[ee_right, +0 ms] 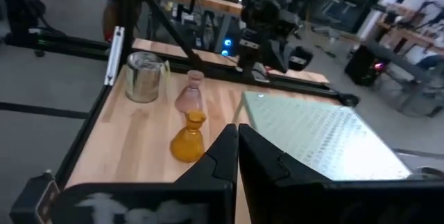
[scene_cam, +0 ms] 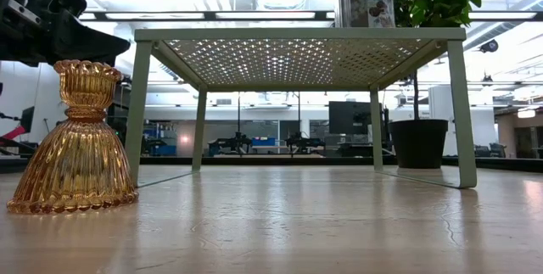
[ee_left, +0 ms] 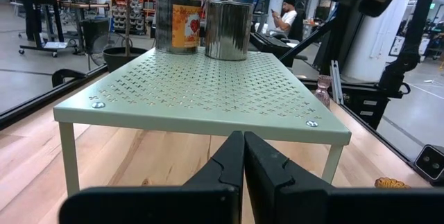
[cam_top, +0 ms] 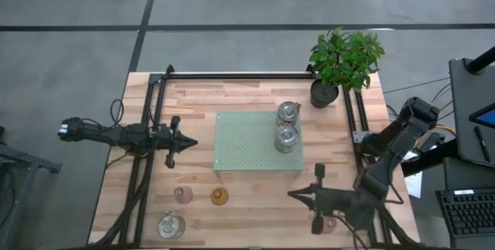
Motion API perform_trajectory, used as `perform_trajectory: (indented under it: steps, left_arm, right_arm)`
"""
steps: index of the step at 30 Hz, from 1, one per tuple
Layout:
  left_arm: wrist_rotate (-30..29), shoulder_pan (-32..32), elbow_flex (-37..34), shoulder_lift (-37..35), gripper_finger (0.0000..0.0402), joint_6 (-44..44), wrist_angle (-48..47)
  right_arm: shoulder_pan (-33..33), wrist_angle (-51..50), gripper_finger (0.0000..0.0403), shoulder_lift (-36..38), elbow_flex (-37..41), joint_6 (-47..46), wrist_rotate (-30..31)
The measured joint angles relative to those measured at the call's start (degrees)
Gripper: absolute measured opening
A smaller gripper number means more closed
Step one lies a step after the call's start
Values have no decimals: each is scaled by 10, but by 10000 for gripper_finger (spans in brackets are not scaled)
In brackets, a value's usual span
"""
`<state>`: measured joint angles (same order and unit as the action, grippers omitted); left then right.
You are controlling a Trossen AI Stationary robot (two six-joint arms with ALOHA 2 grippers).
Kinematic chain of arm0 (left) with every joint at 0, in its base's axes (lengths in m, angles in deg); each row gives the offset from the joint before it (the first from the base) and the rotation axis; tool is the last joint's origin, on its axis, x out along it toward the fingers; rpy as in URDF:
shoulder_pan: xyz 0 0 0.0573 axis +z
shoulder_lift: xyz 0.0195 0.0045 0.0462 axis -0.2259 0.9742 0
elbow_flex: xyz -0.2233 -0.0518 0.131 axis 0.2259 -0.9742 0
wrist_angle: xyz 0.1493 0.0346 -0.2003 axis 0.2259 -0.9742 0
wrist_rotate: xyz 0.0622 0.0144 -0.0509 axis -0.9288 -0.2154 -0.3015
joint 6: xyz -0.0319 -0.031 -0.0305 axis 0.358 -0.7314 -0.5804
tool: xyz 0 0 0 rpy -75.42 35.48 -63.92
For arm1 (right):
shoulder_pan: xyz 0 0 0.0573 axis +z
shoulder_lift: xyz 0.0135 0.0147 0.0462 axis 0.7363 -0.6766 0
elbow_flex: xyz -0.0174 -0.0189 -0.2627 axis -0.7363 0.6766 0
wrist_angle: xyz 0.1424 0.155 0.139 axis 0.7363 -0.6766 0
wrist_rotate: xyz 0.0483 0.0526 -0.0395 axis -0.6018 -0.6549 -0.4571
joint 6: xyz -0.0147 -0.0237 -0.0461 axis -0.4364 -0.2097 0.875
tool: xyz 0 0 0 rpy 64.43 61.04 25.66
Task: Pick & Place candle stick holders
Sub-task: Put the green scented candle on the shelf
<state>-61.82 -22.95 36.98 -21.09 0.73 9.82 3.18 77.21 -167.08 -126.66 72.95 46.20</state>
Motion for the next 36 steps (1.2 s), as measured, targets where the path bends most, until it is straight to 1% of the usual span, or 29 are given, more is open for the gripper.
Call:
perform_trajectory:
  steps: [3,5,8,10,13,15,16,18,20,23,29,36]
  left_arm:
    - [0,0,0,0,12,0,0]
    - [0,0,0,0,12,0,0]
    - [-8,0,0,1,12,5,5]
    - [-23,0,0,0,12,4,7]
    - [-28,0,0,1,12,3,7]
    - [-27,0,0,1,12,-5,6]
    - [-26,0,0,1,12,-25,7]
    - [-22,0,0,1,12,-105,17]
    - [-40,1,0,0,12,-168,33]
    - [-67,1,0,0,12,-204,45]
    - [-68,1,0,2,12,-204,38]
    - [-69,1,0,2,12,-204,36]
  right_arm:
    - [-6,45,8,11,31,13,-24]
    - [-6,73,8,24,52,34,-27]
    - [-10,82,8,48,76,59,-31]
    - [-20,81,8,67,89,61,-32]
    - [-44,82,8,98,103,77,-34]
    - [-65,84,8,118,112,90,-61]
    - [-77,88,8,128,117,94,-83]
    - [-104,101,8,145,130,96,-135]
    - [-128,115,8,158,148,98,-180]
    - [-156,142,8,168,175,99,-220]
    - [-171,151,8,169,197,79,-224]
    - [-170,190,8,164,202,100,-227]
